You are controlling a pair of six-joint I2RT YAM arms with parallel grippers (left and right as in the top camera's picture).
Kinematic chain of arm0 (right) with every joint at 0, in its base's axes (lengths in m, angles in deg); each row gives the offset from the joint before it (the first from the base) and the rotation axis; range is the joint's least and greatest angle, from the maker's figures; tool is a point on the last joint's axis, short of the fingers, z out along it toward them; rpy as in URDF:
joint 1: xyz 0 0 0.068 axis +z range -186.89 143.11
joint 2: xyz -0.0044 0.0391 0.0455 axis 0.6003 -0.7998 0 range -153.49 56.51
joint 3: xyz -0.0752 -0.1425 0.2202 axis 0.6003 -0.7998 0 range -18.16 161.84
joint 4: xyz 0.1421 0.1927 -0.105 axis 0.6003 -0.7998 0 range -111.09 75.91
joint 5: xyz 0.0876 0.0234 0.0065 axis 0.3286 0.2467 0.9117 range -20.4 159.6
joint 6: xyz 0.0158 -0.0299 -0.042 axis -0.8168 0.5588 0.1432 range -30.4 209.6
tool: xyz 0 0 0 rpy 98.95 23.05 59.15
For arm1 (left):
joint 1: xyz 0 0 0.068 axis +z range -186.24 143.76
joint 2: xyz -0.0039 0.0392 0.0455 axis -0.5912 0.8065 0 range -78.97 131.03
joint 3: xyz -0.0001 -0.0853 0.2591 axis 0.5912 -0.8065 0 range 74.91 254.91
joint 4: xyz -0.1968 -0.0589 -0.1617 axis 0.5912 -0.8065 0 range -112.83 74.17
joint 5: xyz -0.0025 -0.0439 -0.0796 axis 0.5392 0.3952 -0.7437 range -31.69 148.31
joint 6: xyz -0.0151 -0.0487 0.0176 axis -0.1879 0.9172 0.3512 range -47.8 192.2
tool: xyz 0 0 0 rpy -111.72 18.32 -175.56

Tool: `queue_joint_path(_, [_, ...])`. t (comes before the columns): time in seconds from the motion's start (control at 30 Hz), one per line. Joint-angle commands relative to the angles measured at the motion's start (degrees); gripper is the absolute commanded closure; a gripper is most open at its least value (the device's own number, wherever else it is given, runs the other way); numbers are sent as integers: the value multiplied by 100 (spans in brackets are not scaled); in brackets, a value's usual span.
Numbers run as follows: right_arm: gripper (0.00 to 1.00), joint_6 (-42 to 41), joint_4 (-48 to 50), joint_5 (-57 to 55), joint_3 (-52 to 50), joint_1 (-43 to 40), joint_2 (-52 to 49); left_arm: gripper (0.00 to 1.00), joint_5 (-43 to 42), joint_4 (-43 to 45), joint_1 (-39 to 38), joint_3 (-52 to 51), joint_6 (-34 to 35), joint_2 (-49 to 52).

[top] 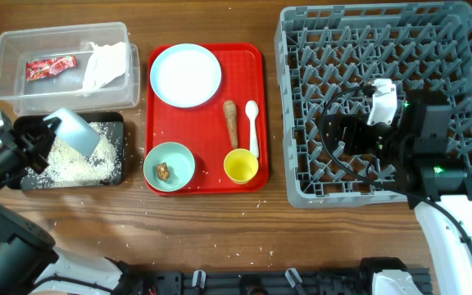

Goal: Sort waste into correct bins and load items into the dishwasher rack
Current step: 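Tip the rice bowl over the black tray with the left gripper, then return the bowl to the red tray and grasp the green bowl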

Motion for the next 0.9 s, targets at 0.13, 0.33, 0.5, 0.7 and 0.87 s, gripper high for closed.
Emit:
queue_joint_path(0.13, [0,-39,17,-55,90,-2,-39,96,-107,487,50,-2,570,9])
queue_joint_path(0.33, [0,-39,22,-55,90,-2,-39,96,-76,83,28,-2,271,-11])
queue_joint_path(0.5, [0,-37,68,-59,90,-2,-39,96,-111,149,-769,452,-9,-748])
queue_joint_path(0.7, [0,-61,101,-98,90,-2,-39,96,4686,1816,-3910,1794,2194,-1202])
queue_joint_path(0.87, [0,-57,103,-103,90,-2,-44,96,7886,2188,-6284,1779,2240,-577])
